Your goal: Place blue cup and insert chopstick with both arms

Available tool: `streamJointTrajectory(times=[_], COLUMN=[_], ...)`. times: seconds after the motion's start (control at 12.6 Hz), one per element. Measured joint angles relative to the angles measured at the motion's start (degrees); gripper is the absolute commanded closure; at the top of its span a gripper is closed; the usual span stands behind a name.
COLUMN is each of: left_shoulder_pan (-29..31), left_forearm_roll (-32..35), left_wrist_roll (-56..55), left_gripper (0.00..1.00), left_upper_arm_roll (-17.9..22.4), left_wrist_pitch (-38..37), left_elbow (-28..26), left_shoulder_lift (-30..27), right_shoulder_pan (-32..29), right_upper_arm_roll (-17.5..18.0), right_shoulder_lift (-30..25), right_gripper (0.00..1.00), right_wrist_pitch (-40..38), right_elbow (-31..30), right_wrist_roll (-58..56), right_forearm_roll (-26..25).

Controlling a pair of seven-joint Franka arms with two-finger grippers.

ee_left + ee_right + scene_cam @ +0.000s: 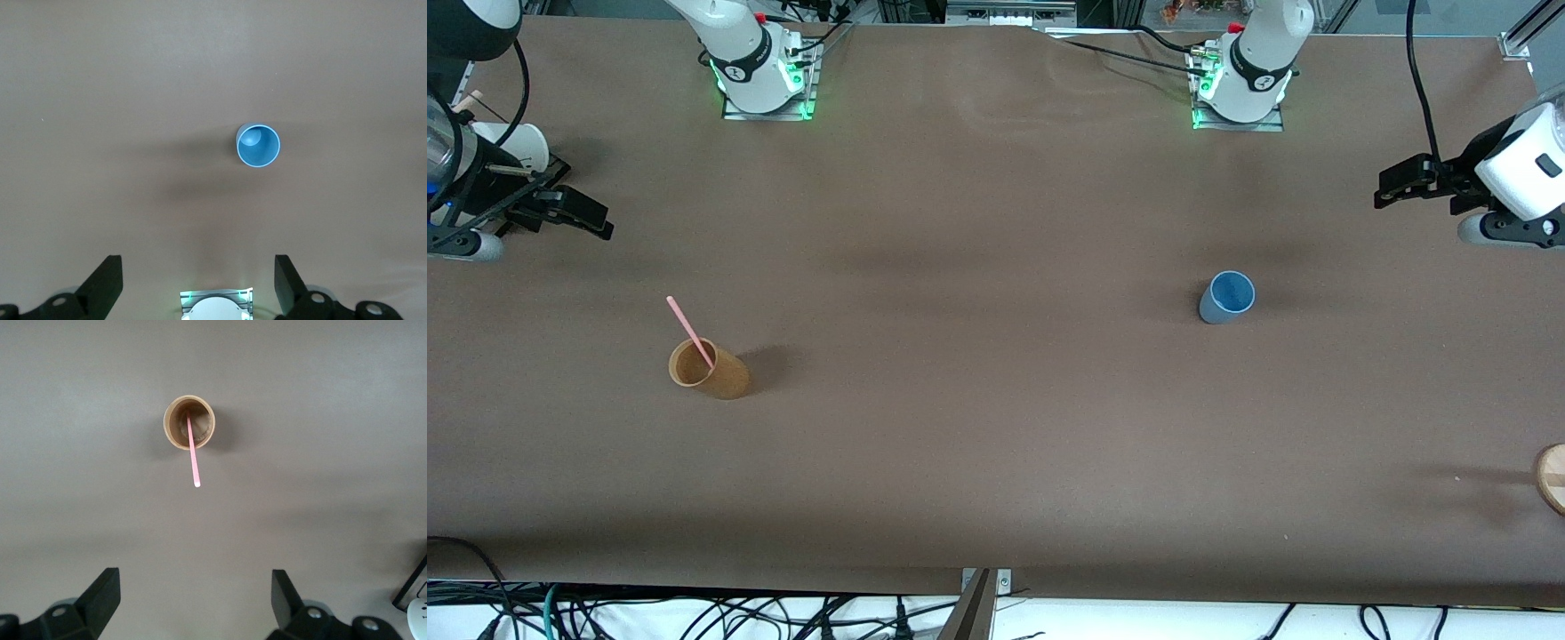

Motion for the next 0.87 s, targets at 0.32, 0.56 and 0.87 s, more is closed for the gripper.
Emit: streamJointTrajectory(times=[0.32, 0.56, 0.87], left_shoulder_pan=[-0.63, -1.28, -0.93], left_forearm_roll=[-0.01, 0.00, 0.01], left_wrist_roll=[0.27, 0.25, 0.27], left_gripper=[0.00, 0.00, 0.00], left_upper_arm_roll=[-1.29, -2.17, -1.99], left_wrist_pitch=[0.73, 6.26, 14.58], left_elbow=[0.00, 0.62, -0.05], left_shoulder_lift=[4.83, 12.35, 18.78], right_shoulder_pan=[0.00, 0.00, 0.00], right_upper_arm_roll=[0.00, 0.00, 0.00], right_shoulder_lift=[0.04, 0.09, 0.15], right_gripper=[0.00, 0.00, 0.00], right_wrist_pitch=[0.00, 0.00, 0.00], right_elbow=[0.07, 0.11, 0.15], right_wrist_roll=[0.00, 0.00, 0.00], right_forearm_roll=[0.00, 0.00, 0.00])
